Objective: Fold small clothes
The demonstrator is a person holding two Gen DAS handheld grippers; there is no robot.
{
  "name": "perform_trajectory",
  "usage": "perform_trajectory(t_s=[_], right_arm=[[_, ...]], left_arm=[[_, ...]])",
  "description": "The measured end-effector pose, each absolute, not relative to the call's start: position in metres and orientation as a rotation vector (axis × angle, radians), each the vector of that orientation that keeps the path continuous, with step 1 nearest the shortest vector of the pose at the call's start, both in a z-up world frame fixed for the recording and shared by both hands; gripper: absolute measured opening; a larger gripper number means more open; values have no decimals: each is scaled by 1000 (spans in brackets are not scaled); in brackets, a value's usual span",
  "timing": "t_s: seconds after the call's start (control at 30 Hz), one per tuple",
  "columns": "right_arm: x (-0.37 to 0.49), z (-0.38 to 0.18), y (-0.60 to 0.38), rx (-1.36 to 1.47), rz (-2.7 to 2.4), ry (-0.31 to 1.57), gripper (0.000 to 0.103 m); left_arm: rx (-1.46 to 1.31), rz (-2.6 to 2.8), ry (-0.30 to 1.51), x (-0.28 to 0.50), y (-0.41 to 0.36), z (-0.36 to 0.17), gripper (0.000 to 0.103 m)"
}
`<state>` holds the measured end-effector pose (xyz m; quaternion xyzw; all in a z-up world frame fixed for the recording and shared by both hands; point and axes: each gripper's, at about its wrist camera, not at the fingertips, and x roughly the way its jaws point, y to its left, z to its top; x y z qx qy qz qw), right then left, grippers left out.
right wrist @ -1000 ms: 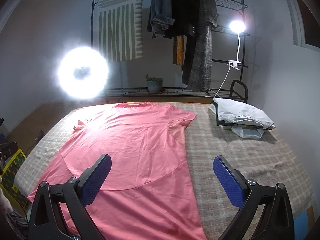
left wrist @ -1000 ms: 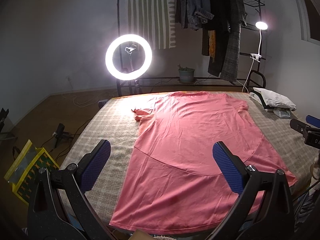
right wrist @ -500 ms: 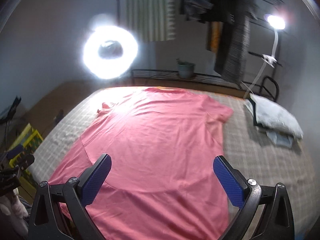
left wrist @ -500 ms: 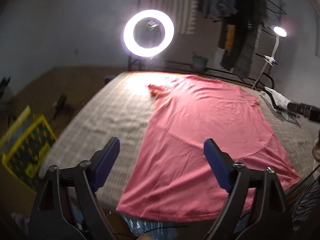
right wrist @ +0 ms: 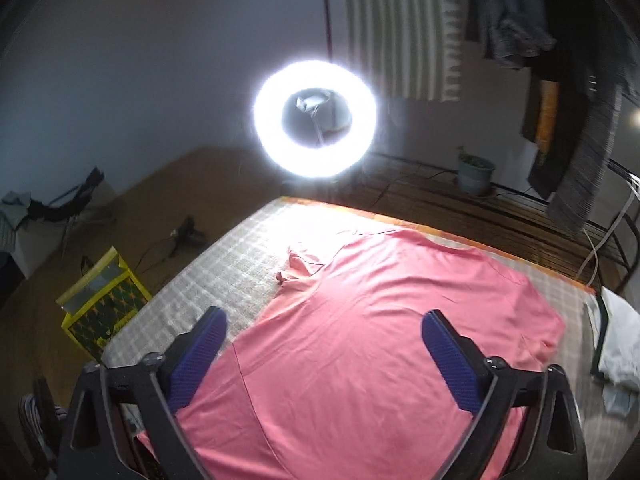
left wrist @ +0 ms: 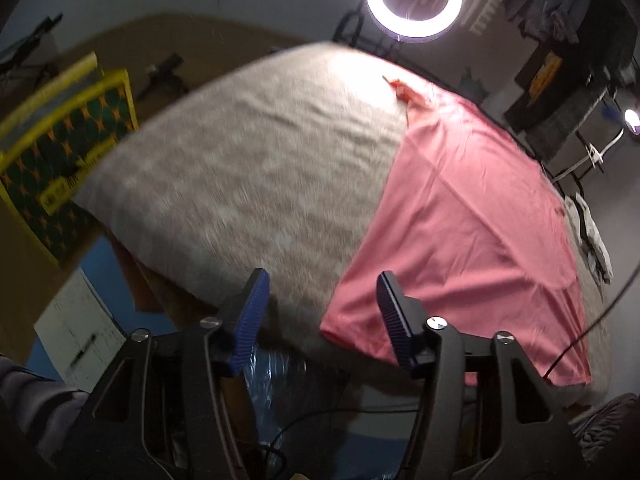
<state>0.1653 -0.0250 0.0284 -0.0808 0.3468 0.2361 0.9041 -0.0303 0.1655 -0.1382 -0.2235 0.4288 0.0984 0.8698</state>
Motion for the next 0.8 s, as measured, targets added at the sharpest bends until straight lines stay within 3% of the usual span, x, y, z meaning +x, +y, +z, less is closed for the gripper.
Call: perform_trajectory(t_s=[0.17,0.37,0.4,0.47,0.53,0.63,0.8], right_arm=[[219,23,1,-75,537,833,78],[280,3,43,-64,520,894,76],[289,-1,50,-65,518,902,76],[308,-13,65,-58,518,931,76],[328,-28,81,-63,505,958,75],[360,-59,103,-78,478,1027,61],[403,-107,139,-104,464,1109,57]], left_arm=[[-477,154,950,-20,155,-154,56],[-465,155,950,-12,147,-158,55],[-469,158,946,-12,147,-158,51],[-481,149,947,-10,146,-159,20],[-515,116,955,-6,148,-161,3],[-576,53,948,-3,149,-161,1],[-604,12,918,-2,149,-152,0]])
